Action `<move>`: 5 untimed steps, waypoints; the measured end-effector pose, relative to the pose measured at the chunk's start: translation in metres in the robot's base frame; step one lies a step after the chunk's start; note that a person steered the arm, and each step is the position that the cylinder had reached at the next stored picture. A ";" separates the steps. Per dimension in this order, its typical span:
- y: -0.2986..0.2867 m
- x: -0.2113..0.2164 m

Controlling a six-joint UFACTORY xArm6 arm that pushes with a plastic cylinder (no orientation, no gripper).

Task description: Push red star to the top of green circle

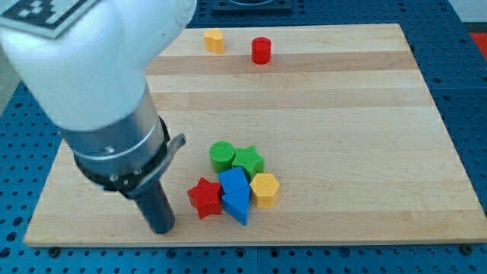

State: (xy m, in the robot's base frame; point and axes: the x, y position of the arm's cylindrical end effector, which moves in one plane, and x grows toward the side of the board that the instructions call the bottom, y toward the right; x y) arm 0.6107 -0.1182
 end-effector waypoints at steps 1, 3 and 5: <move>0.027 0.008; 0.067 -0.004; 0.044 -0.050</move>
State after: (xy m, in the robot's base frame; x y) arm 0.5610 -0.0744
